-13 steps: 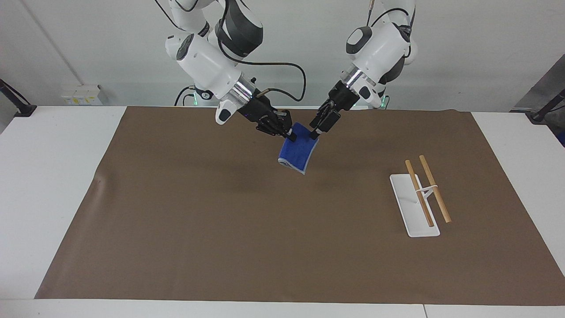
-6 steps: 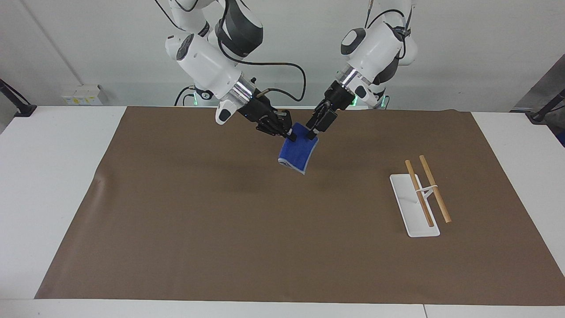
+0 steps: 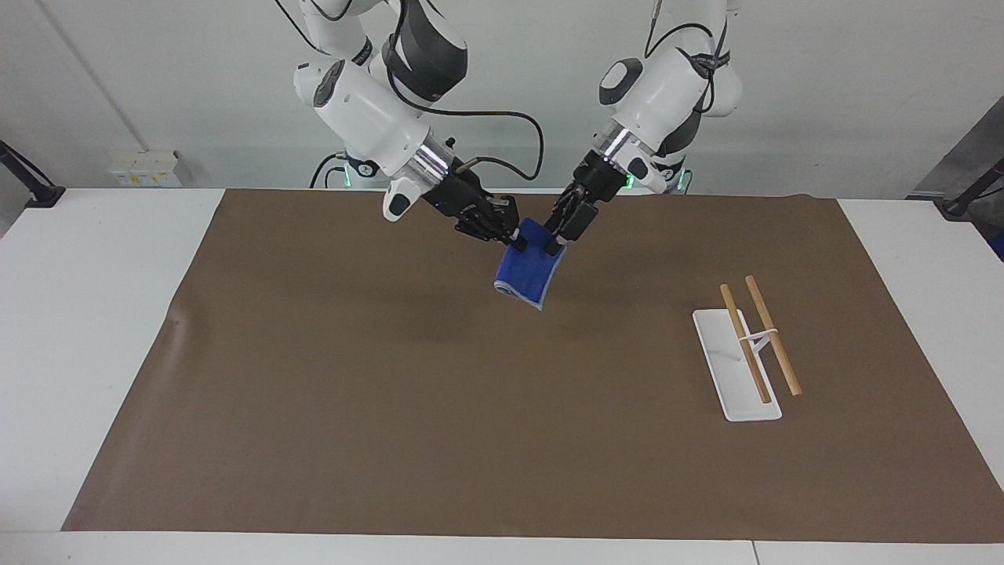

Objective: Right arm passes towel to left arm to hang
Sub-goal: 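Bring the open left gripper up to the towel held by the right gripper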

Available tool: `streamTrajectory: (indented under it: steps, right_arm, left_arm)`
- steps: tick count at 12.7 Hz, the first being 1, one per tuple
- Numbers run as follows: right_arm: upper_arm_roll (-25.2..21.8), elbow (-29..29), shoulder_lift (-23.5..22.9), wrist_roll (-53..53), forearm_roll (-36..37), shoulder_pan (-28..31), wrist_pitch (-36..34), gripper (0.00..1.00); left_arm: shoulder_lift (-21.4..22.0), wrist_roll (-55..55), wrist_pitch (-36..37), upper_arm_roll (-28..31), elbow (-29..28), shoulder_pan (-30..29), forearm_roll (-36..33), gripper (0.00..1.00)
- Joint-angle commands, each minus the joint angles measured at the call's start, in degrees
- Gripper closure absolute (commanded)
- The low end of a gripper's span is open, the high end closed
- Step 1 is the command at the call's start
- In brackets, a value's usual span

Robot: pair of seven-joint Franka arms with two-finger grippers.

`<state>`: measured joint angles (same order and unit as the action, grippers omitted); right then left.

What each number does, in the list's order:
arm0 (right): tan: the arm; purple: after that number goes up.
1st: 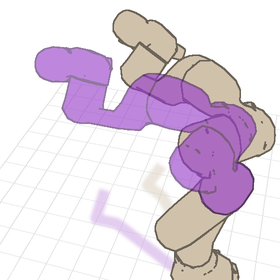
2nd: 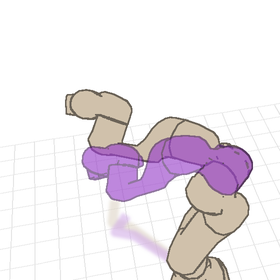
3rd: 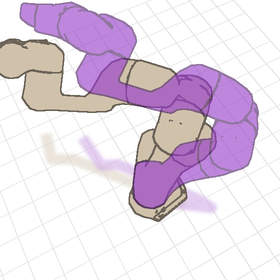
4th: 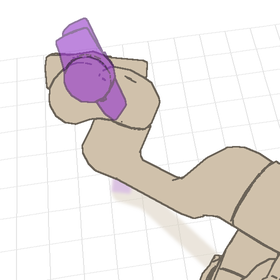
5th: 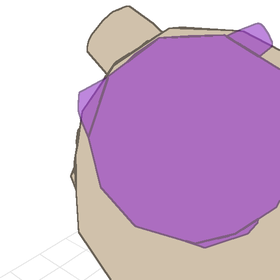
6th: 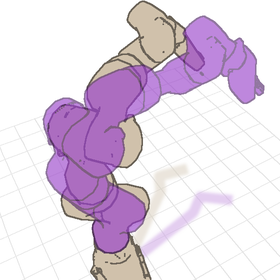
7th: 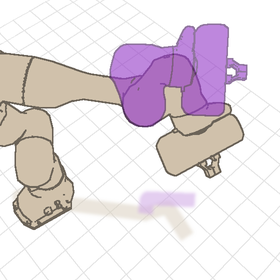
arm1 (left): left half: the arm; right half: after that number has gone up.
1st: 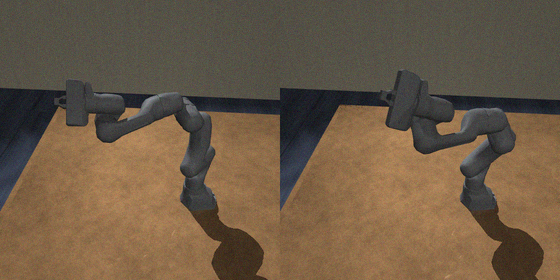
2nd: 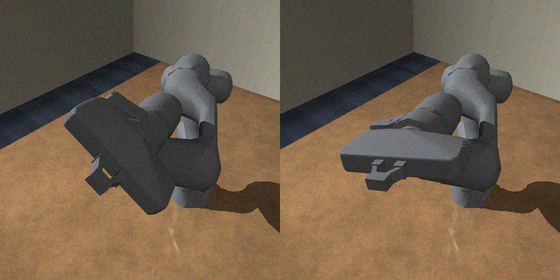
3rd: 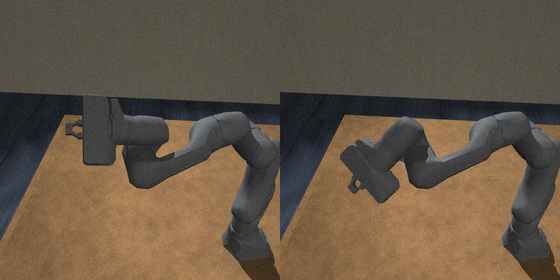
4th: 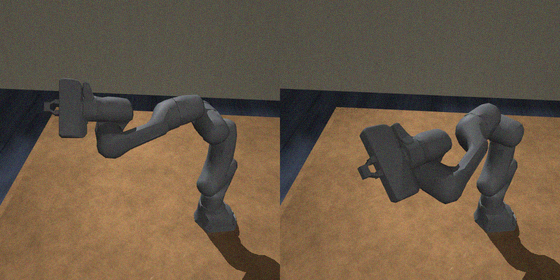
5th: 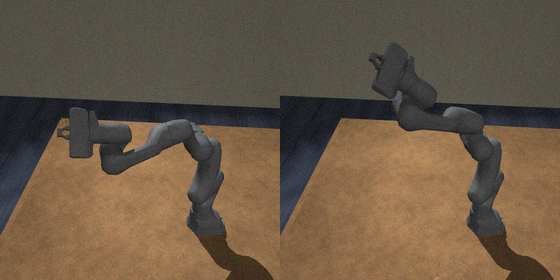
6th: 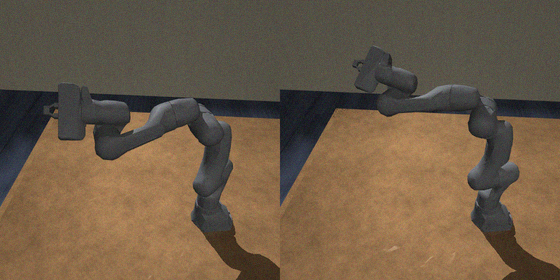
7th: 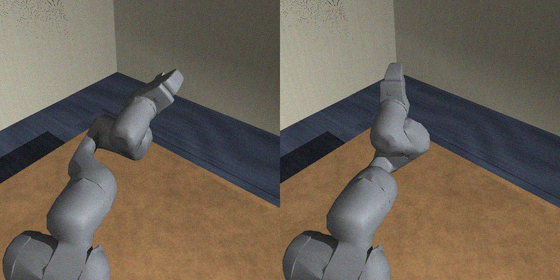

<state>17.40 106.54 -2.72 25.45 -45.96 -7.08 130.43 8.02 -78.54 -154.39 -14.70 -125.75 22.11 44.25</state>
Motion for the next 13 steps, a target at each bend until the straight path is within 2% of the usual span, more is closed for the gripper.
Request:
streamTrajectory:
  steps: [1, 2, 4, 11, 12, 13]
  right_arm:
    - [0.1, -0.5, 0.0, -0.7, -0.1, 0.3, -0.4, 1.0]
    - [0.1, -0.5, 0.0, -0.7, 0.0, 0.3, -0.4, 1.0]
    - [0.1, -0.4, 0.1, -0.7, 0.3, 0.3, -0.4, 1.0]
    - [0.0, -0.2, 0.2, -0.6, 1.2, 0.3, -0.5, 1.0]
    - [-0.1, -0.2, 0.2, -0.6, 2.6, 0.3, -0.6, 1.0]
    - [-0.1, -0.2, 0.2, -0.6, 3.6, 0.4, -0.7, 1.0]
  left_arm:
    - [0.3, 0.0, -1.2, 0.7, -1.0, 1.1, 1.2, 0.09]
    - [0.3, -0.2, -1.0, 0.7, -1.0, 1.1, 1.2, 0.26]
    - [0.3, -0.2, -0.7, 0.7, -1.0, 1.2, 1.2, 0.46]
    - [0.3, 0.6, -0.7, 0.8, -1.1, 0.7, 1.2, 0.96]
    - [0.3, 0.6, -0.7, 0.8, -1.1, 0.7, 1.2, 1.0]
    - [0.3, 0.6, -0.7, 0.8, -1.0, 0.7, 1.2, 1.0]
